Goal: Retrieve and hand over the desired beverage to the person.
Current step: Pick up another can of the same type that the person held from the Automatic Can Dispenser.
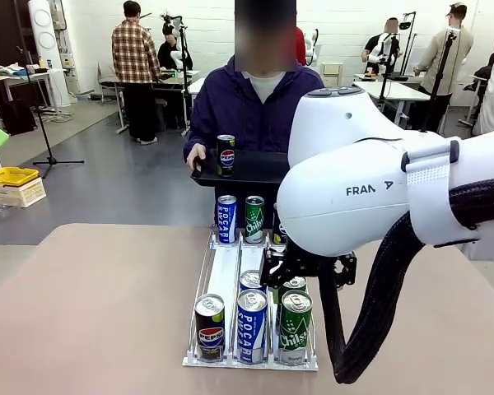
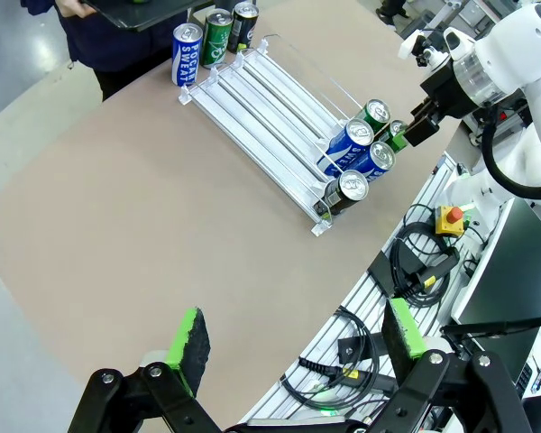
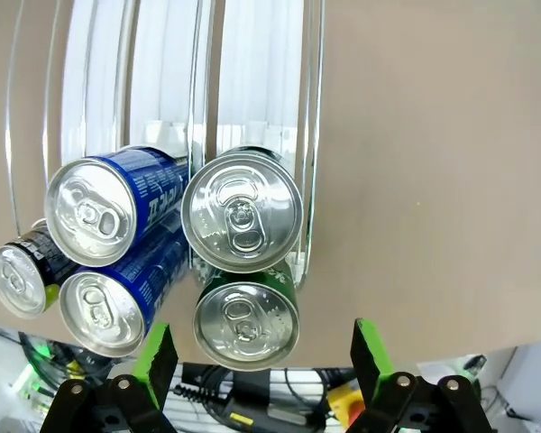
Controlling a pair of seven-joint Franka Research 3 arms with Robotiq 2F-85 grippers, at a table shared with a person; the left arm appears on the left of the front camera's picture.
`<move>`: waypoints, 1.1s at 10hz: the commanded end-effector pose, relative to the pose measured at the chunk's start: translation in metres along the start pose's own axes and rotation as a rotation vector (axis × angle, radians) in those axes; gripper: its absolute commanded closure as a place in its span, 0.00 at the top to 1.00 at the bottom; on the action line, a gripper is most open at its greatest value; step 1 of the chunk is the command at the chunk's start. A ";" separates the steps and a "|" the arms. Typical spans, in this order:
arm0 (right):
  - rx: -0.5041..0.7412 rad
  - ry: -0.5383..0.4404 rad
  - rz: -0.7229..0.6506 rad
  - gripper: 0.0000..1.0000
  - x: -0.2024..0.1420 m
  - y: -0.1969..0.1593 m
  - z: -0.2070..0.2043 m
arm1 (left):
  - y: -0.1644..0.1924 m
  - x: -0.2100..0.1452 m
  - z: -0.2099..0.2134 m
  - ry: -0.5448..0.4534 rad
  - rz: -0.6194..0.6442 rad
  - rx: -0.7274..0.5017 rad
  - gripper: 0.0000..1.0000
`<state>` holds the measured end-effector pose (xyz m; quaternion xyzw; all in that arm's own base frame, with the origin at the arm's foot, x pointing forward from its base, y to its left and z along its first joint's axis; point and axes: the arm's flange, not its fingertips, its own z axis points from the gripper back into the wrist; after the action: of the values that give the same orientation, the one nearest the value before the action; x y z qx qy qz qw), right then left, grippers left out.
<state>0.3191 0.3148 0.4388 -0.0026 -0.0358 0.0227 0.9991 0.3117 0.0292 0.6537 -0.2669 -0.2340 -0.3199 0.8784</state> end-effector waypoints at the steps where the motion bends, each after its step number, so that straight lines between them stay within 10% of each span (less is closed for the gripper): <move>1: 0.030 0.036 0.002 1.00 0.001 0.002 -0.008 | 0.001 0.000 0.001 -0.011 -0.009 -0.014 1.00; 7: 0.017 0.047 0.039 1.00 0.006 0.001 -0.017 | 0.001 0.000 0.001 -0.011 -0.009 -0.014 1.00; 8: 0.002 0.021 0.090 0.56 0.004 0.001 -0.018 | 0.001 0.000 0.001 -0.011 -0.009 -0.014 1.00; 9: -0.002 0.026 0.104 0.42 0.005 0.002 -0.019 | 0.001 0.000 0.001 -0.011 -0.009 -0.014 1.00; 10: 0.000 0.025 0.113 0.00 0.005 0.002 -0.019 | 0.001 0.000 0.001 -0.011 -0.009 -0.014 1.00; 11: 0.003 0.025 0.120 0.00 0.006 0.002 -0.020 | 0.001 0.000 0.001 -0.011 -0.009 -0.014 1.00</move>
<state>0.3220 0.3183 0.4241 -0.0057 -0.0183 0.0723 0.9972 0.3117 0.0292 0.6537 -0.2669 -0.2340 -0.3199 0.8784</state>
